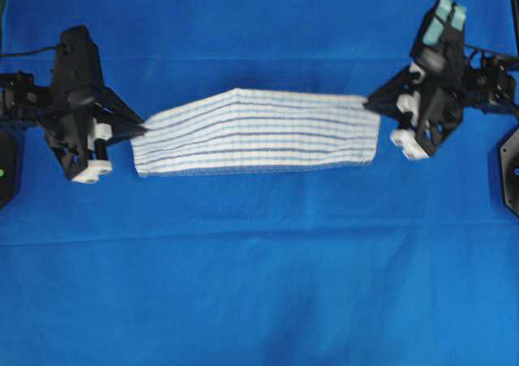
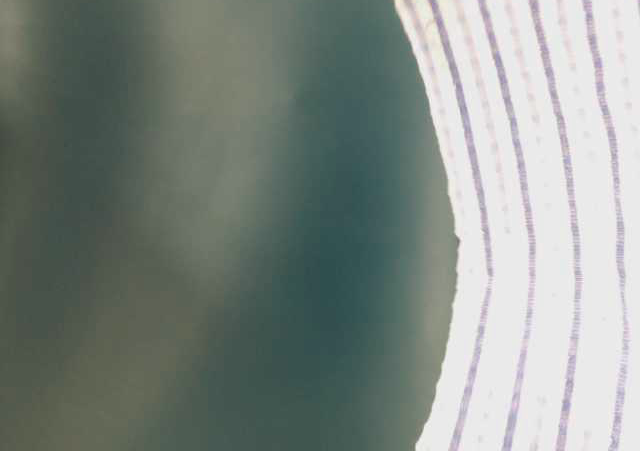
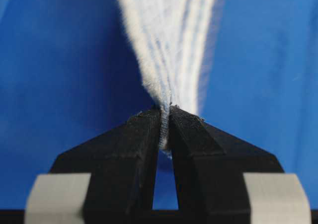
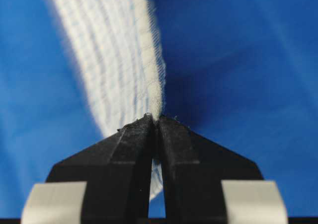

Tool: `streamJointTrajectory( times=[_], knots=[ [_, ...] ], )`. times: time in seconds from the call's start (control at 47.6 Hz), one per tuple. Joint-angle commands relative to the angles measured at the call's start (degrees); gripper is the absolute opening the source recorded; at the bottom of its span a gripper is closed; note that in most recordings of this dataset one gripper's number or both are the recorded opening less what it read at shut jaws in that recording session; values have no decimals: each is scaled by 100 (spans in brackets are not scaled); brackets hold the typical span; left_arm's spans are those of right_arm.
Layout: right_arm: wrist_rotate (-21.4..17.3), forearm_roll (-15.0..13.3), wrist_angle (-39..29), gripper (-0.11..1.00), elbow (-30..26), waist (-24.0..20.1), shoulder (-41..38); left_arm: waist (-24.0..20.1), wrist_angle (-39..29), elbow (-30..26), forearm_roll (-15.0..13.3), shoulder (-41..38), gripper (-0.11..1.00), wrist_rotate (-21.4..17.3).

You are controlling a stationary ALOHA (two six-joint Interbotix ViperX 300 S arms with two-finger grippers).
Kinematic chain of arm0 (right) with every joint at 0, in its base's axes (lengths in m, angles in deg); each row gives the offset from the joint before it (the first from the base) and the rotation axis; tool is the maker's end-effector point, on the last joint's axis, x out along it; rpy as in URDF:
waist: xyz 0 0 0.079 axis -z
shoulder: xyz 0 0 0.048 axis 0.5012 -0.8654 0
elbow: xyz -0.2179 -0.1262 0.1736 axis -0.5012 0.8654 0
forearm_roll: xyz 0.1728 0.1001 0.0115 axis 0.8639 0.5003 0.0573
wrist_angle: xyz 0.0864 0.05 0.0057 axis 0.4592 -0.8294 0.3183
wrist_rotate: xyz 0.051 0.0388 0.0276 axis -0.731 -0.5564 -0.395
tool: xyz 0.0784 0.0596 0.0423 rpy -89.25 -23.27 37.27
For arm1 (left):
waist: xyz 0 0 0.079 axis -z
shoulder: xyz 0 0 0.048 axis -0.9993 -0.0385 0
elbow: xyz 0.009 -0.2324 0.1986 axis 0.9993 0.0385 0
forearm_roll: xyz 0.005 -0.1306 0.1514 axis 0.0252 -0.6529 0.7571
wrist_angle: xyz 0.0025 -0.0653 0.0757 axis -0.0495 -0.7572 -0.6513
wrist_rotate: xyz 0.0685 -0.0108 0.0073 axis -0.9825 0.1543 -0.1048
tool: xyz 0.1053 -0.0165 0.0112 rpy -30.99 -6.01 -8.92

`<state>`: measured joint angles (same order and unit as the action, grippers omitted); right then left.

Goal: Fold the blue towel.
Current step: 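Lift the strip and rotate it to lie vertically on the table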

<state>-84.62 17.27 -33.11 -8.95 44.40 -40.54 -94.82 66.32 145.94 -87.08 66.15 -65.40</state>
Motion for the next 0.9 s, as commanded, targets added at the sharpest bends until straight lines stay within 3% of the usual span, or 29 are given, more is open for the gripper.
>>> streamJointTrajectory(
  times=[0.0,0.399,0.672,0.883],
  knots=[
    [18,-88,132,4,-290,202,-167,255,299,-246,-9,-167,4,35],
    [62,-703,141,4,-1459,1327,-1292,1222,782,-1397,-9,-1415,4,114],
    [70,-1187,123,4,-2276,1600,-1934,1477,879,-2566,-9,-2312,4,88],
    [70,-1389,123,4,-2689,1687,-2206,1485,993,-3322,0,-2962,4,18]
  ],
)
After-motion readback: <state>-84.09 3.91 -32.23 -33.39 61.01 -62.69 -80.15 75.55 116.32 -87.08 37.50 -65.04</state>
